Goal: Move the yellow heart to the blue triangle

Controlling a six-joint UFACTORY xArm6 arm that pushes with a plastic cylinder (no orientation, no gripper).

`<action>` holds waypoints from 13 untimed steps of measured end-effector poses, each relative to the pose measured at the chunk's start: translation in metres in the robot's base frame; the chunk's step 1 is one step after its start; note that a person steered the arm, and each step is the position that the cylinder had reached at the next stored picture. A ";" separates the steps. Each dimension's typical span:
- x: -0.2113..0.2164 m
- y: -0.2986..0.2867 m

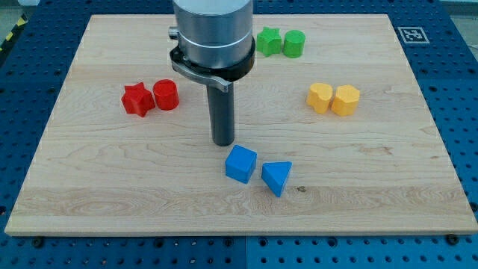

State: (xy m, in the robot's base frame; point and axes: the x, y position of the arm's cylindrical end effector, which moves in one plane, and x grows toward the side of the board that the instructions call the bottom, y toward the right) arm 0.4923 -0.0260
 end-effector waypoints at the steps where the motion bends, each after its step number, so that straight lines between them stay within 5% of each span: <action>1: 0.008 0.008; 3: 0.024 0.025; 6: -0.045 0.007; 8: -0.152 0.072; 9: -0.148 0.146; 13: -0.071 0.156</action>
State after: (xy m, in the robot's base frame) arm 0.4217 0.1304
